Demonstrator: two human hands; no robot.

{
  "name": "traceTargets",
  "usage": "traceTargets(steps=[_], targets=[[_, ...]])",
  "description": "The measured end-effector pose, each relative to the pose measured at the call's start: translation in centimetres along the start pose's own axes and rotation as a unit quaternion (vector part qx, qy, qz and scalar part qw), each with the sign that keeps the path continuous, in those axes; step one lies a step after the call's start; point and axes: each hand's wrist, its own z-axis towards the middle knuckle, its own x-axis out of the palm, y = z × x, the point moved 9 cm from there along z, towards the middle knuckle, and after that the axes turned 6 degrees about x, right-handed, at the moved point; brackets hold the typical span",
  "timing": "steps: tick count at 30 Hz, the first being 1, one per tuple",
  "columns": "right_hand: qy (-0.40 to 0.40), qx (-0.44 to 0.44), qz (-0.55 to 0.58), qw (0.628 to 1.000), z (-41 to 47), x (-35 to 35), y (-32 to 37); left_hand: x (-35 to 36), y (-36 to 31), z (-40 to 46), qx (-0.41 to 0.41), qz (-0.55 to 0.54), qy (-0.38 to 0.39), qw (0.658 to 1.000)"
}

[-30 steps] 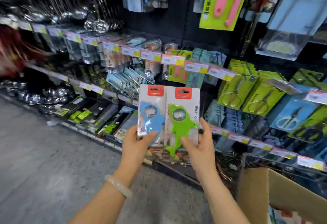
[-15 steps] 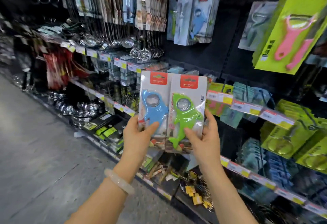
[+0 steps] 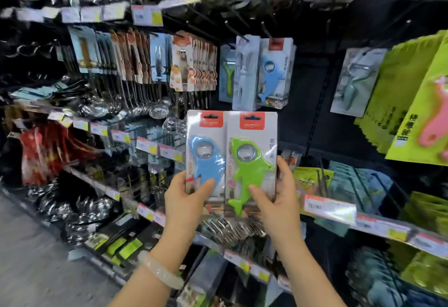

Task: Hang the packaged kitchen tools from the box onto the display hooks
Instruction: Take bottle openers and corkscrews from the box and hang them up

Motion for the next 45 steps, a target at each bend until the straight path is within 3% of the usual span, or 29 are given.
traceTargets(steps=[16, 27, 45], targets=[[-0.145, -0.097, -0.078, 0.982, 11.1, 1.3, 5.5, 7.8, -4.0, 14.9, 0.068, -0.07, 0.145, 0.985], [-0.192, -0.159, -0.1, 0.963, 13.6, 3.7, 10.4, 8.8, -6.9, 20.5, 0.105, -0.131, 0.159, 0.973], [-0.237, -0.122, -0.149, 0.952, 15.9, 3.6, 10.4, 7.4, -4.2, 22.5, 0.056, -0.13, 0.162, 0.976]])
